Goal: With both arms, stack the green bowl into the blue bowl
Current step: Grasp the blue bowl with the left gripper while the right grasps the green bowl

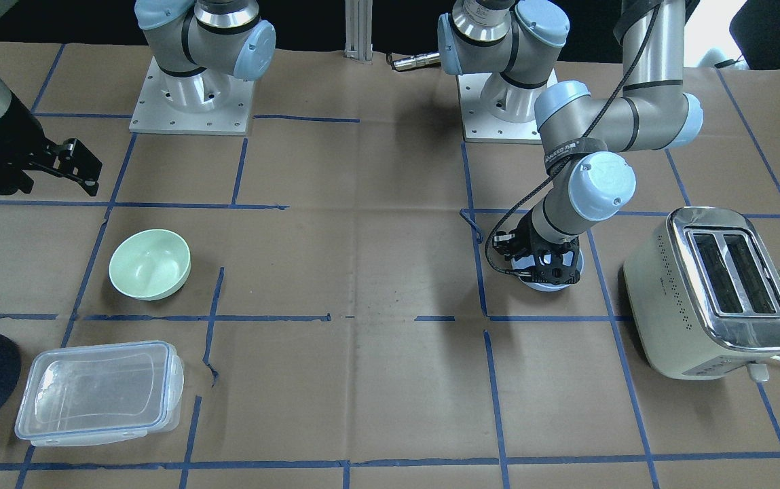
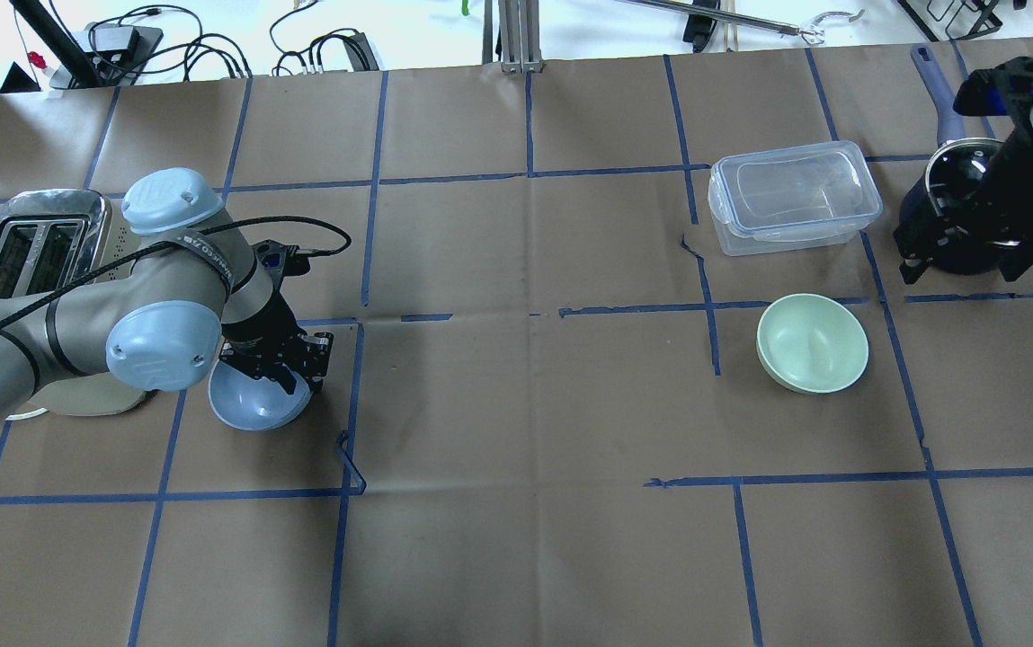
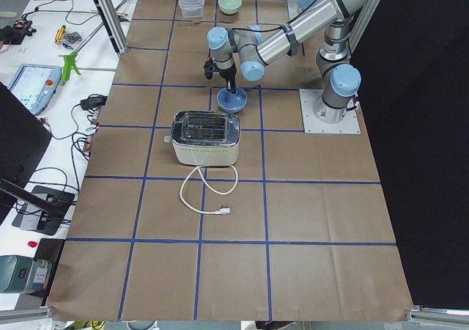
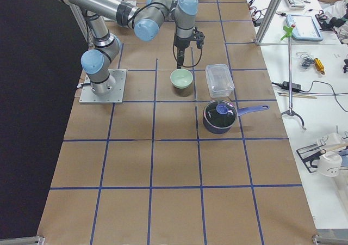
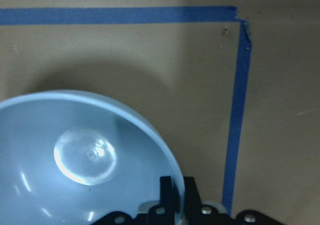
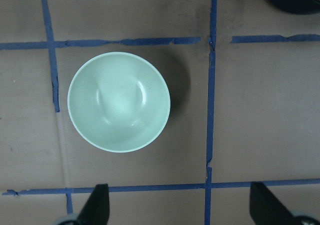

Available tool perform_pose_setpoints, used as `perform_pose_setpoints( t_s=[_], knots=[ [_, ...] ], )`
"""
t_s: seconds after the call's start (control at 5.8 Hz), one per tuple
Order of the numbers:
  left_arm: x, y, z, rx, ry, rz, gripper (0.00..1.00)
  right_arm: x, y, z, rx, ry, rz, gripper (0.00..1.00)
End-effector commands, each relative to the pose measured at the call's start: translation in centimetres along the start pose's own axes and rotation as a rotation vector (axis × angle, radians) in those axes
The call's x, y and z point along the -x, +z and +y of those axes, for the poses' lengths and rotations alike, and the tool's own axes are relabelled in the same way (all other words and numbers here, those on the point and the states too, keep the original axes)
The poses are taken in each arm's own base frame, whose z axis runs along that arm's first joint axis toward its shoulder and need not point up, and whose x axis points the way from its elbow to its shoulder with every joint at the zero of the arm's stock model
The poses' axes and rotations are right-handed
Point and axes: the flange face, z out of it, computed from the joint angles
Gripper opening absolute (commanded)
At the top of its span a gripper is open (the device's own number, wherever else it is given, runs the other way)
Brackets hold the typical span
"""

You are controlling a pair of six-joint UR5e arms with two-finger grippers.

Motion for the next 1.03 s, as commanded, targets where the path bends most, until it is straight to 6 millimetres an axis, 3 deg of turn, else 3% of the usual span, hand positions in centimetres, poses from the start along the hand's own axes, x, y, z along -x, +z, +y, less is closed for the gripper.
perform_pose_setpoints(
  t_s=[0.0, 0.17, 0.34, 0.52, 0.69, 0.86],
  knots=[
    [-0.4, -2.6, -1.5, -0.049, -0.005, -0.003, 0.00, -0.4, 7.9, -1.5, 0.001, 0.004, -0.005, 1.00],
    [-4.1, -5.5, -2.4, -0.087, -0.012, 0.029, 0.00, -0.7, 11.7, -3.5, 0.001, 0.007, -0.006, 1.00],
    [-9.1, -7.9, -3.1, -0.113, -0.028, 0.026, 0.00, -0.5, 14.8, -3.6, 0.035, 0.002, -0.020, 1.00],
    [-15.3, -9.0, -3.6, -0.147, 0.010, 0.013, 0.00, -0.3, 16.7, -3.3, 0.022, 0.002, -0.015, 1.00],
    [-22.0, -8.0, -4.2, -0.179, 0.136, 0.012, 0.01, -0.1, 17.6, -2.9, 0.038, 0.003, -0.021, 1.00],
    [-26.9, -6.8, -5.0, -0.203, 0.232, 0.007, 0.01, 0.0, 17.6, -2.8, 0.040, 0.001, -0.023, 0.71]
  ],
)
